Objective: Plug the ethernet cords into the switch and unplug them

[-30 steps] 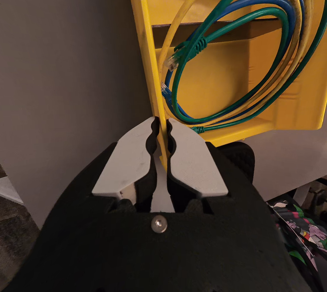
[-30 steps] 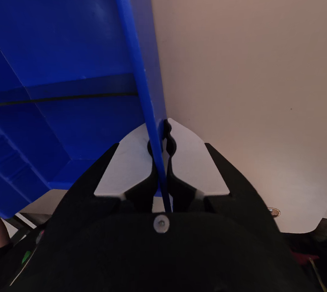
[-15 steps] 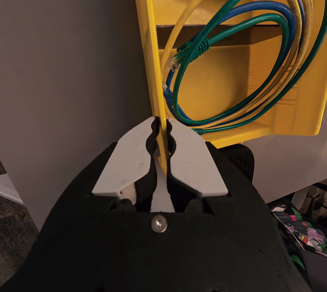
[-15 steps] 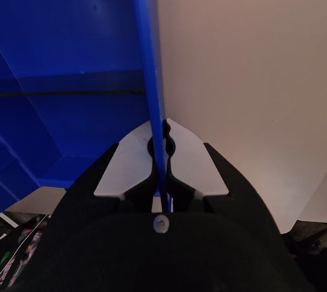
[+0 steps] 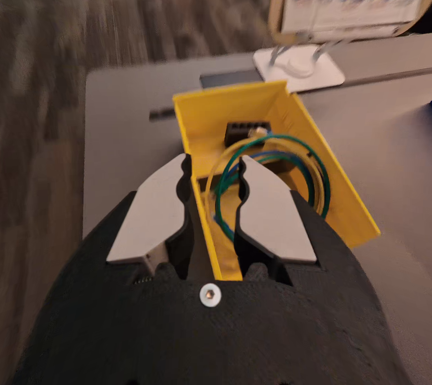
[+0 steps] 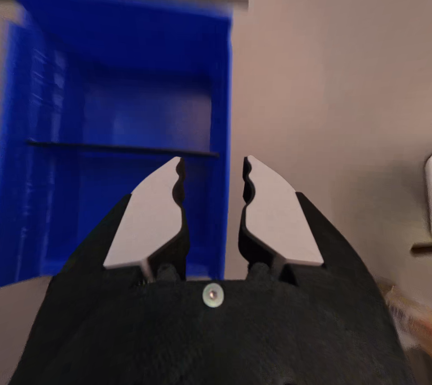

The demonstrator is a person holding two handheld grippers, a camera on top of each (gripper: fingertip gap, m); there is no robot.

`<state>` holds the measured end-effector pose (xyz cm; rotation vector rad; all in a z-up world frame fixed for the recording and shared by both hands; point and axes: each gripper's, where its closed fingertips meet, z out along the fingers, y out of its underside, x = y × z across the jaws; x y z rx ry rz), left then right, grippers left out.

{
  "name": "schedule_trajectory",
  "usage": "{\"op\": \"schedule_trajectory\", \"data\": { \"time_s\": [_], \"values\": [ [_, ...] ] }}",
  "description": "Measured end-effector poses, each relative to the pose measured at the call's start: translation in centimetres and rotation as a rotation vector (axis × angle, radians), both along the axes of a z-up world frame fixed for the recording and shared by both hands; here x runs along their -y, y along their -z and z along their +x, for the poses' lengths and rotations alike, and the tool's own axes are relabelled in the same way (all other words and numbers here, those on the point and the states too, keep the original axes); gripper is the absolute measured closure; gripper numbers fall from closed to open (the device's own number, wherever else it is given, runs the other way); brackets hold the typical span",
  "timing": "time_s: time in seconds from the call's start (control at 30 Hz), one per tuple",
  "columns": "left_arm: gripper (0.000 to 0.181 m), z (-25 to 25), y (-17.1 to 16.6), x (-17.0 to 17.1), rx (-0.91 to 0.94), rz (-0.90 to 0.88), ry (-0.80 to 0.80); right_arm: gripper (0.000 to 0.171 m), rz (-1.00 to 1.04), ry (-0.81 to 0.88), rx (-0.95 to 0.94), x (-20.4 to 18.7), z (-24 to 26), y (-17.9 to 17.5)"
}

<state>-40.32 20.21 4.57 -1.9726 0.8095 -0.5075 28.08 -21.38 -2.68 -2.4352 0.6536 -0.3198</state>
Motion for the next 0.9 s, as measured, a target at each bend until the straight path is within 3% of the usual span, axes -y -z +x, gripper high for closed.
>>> {"op": "schedule_trajectory", "data": {
  "time_s": [0.07, 0.17, 0.27, 0.43, 0.6, 0.67, 0.77, 0.9],
  "values": [
    [0.127, 2.8, -0.4, -0.4, -0.008, 0.122, 0.055, 0.116, 0.239, -0.113, 0.230, -3.3, -2.0, -6.1],
    [0.122, 6.4, 1.9, -0.8, -0.130, 0.140, 0.131, 0.111, 0.657, -0.257, 0.516, -6.7, -8.0, -15.1],
    [0.127, 6.8, 6.1, -1.5, -0.355, 0.092, 0.146, 0.110, 0.844, -0.444, 0.645, -9.1, -14.5, -19.7],
    [0.126, 3.8, 10.3, -2.7, -0.534, -0.028, 0.078, 0.112, 0.812, -0.590, 0.697, -11.7, -19.0, -20.1],
    [0.161, 3.0, 10.4, -1.7, -0.635, -0.026, 0.116, 0.123, 0.798, -0.664, 0.671, -12.5, -19.8, -18.5],
    [0.176, 2.4, 9.4, -1.2, -0.697, 0.003, 0.095, 0.123, 0.797, -0.673, 0.665, -12.5, -19.6, -18.3],
    [0.176, 2.0, 6.5, -0.3, -0.737, 0.091, 0.040, 0.125, 0.824, -0.668, 0.662, -12.1, -19.2, -18.6],
    [0.175, 1.6, -0.1, 1.9, -0.706, 0.285, -0.092, 0.126, 0.844, -0.649, 0.650, -11.6, -18.5, -18.8]
  ]
}}
